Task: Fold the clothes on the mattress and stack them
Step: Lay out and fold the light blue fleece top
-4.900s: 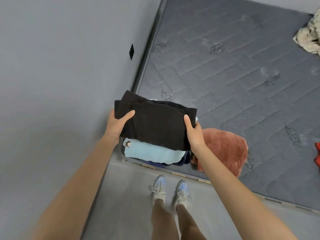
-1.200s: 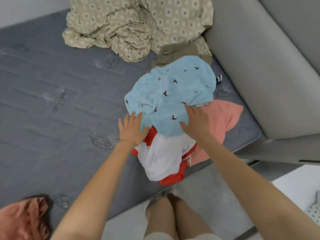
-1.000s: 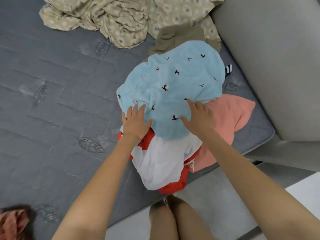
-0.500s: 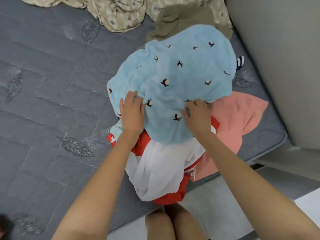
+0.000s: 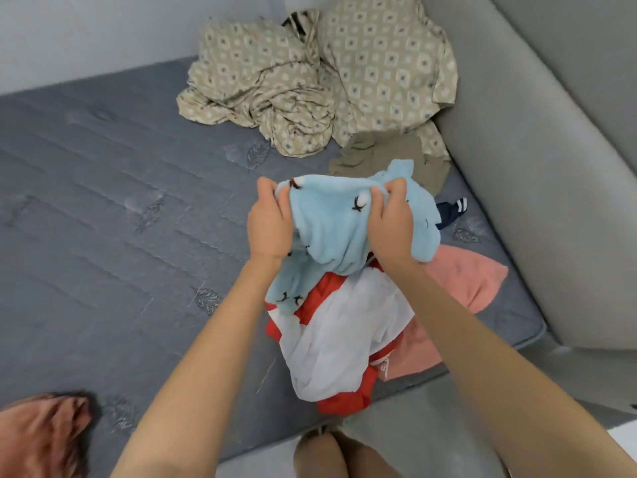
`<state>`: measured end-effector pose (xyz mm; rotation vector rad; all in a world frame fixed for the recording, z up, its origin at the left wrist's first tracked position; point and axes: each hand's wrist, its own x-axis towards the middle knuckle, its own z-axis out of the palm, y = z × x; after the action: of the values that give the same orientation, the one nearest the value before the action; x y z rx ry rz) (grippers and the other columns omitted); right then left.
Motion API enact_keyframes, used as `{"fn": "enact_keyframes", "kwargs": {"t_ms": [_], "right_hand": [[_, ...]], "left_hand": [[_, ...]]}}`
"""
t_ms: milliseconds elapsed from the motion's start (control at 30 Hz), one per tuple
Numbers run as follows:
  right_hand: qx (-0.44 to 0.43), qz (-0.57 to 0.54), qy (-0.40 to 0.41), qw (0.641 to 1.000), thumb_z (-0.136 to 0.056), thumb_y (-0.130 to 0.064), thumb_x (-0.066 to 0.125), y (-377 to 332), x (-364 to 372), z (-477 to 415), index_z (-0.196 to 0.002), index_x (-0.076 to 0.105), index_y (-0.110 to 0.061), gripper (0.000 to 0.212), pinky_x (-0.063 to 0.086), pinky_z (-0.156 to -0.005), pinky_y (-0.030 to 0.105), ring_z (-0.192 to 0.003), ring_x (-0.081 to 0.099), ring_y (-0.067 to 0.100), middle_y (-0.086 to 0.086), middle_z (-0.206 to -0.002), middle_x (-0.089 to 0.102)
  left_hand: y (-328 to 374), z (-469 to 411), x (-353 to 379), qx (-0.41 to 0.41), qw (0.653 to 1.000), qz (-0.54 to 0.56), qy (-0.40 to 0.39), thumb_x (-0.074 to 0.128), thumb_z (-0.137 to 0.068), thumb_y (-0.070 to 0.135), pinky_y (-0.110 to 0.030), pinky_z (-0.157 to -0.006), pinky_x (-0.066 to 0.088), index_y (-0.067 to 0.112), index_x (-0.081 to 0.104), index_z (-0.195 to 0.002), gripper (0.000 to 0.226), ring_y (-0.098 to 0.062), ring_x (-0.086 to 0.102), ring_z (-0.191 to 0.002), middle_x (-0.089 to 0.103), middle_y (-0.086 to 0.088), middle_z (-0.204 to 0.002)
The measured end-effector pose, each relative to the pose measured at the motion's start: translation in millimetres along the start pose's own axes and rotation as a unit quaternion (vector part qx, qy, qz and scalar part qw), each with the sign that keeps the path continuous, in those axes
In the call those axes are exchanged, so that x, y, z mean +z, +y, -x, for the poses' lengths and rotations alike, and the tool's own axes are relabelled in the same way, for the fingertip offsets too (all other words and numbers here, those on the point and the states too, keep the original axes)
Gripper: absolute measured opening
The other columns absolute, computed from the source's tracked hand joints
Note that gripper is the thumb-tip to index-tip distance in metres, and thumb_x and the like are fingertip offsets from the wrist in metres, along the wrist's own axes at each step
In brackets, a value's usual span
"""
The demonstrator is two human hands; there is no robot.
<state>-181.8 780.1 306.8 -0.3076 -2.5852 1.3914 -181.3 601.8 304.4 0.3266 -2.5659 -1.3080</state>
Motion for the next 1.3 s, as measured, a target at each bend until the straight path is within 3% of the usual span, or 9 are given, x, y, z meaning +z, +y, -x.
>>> {"fn": "enact_keyframes", "kwargs": {"t_ms": [100,300,500,667,933,1067,1300], "right_hand": [[-0.046,-0.039,-0.006,0.998,-0.104,-0.031,0.04,-55,-9,10,-0.091,0.036,-0.017,0.02,0.032,-0.049,0.018,-0.053,0.045,0.0,-0.01,-0.066,0.042],[-0.135,-0.11,-0.027,0.984,-0.103,-0.027,0.042,-164,-13,26,-0.089,0.037,-0.014,0.02,0.035,-0.058,0.035,-0.056,0.042,-0.003,-0.011,-0.067,0.04],[-0.183,-0.144,-0.046,0.972,-0.1,-0.025,0.048,-239,4,71,-0.079,0.037,-0.024,0.024,0.035,-0.057,0.019,-0.056,0.043,-0.008,-0.012,-0.065,0.04],[-0.184,-0.167,-0.062,0.967,-0.099,-0.026,0.05,-286,33,132,-0.079,0.039,-0.022,0.023,0.034,-0.058,0.019,-0.058,0.041,-0.007,-0.012,-0.069,0.041],[-0.184,-0.232,-0.035,0.954,-0.098,-0.026,0.053,-372,80,227,-0.075,0.039,-0.023,0.027,0.033,-0.058,0.018,-0.058,0.04,-0.003,-0.01,-0.071,0.042],[-0.182,-0.26,-0.044,0.947,-0.097,-0.024,0.054,-410,108,267,-0.076,0.039,-0.022,0.026,0.033,-0.06,0.019,-0.059,0.039,-0.004,-0.01,-0.071,0.042],[-0.18,-0.226,-0.062,0.955,-0.097,-0.022,0.053,-421,136,297,-0.072,0.037,-0.023,0.03,0.034,-0.057,0.013,-0.054,0.039,-0.007,-0.01,-0.069,0.04]], "left_hand": [[33,7,-53,0.038,0.999,0.01,0.032,0.038,-0.104,0.03,-0.034,-0.048,0.025,0.013,0.034,-0.086,0.025,-0.015,0.035,-0.05,0.037,0.005,-0.058],[74,13,-150,0.093,0.989,0.028,0.113,0.04,-0.103,0.024,-0.036,-0.051,0.027,0.022,0.033,-0.078,0.026,-0.011,0.027,-0.049,0.032,0.008,-0.057],[69,23,-240,0.108,0.979,0.053,0.164,0.042,-0.1,0.025,-0.029,-0.052,0.024,0.026,0.03,-0.073,0.03,-0.011,0.027,-0.052,0.034,0.014,-0.054],[40,46,-315,0.105,0.974,0.066,0.192,0.045,-0.1,0.026,-0.028,-0.056,0.028,0.014,0.034,-0.077,0.028,-0.01,0.03,-0.055,0.032,0.009,-0.058],[-3,83,-459,0.112,0.959,0.103,0.238,0.048,-0.1,0.021,-0.02,-0.055,0.028,0.023,0.03,-0.069,0.036,-0.003,0.031,-0.055,0.031,0.008,-0.061],[-23,97,-520,0.121,0.953,0.111,0.254,0.048,-0.101,0.02,-0.02,-0.056,0.029,0.01,0.038,-0.074,0.031,-0.004,0.028,-0.056,0.031,0.005,-0.064],[-49,104,-560,0.102,0.954,0.118,0.255,0.049,-0.1,0.02,-0.017,-0.055,0.03,0.011,0.037,-0.074,0.03,-0.003,0.028,-0.056,0.03,0.006,-0.064]]}}
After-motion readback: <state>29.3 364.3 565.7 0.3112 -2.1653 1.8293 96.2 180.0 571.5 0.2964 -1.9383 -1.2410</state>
